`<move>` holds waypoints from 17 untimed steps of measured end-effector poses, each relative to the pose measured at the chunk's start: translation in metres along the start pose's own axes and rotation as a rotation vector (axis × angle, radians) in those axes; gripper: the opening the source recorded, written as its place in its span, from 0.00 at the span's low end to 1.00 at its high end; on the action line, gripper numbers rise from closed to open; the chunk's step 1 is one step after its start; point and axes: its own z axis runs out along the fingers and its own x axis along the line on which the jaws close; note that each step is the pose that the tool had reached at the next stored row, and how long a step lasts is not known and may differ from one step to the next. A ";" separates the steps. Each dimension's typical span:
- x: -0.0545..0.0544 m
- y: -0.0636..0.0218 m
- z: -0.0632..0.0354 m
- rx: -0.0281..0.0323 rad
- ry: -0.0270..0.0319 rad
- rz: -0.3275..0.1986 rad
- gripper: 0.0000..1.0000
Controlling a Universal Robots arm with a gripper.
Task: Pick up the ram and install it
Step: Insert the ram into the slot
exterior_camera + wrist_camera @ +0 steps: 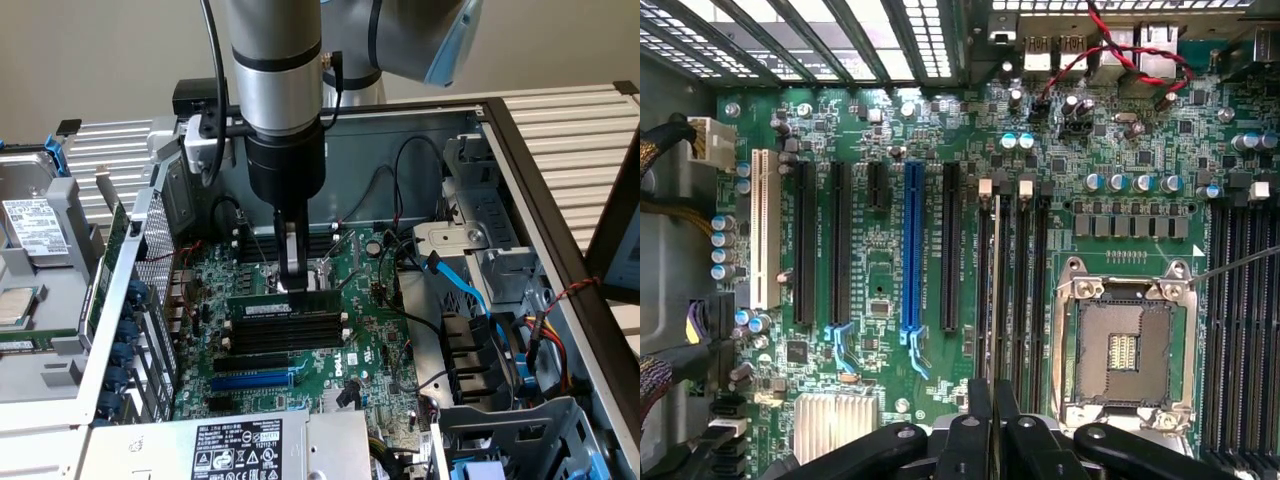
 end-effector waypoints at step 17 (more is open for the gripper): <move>-0.001 -0.0003 0.0074 0.0006 0.0014 -0.001 0.13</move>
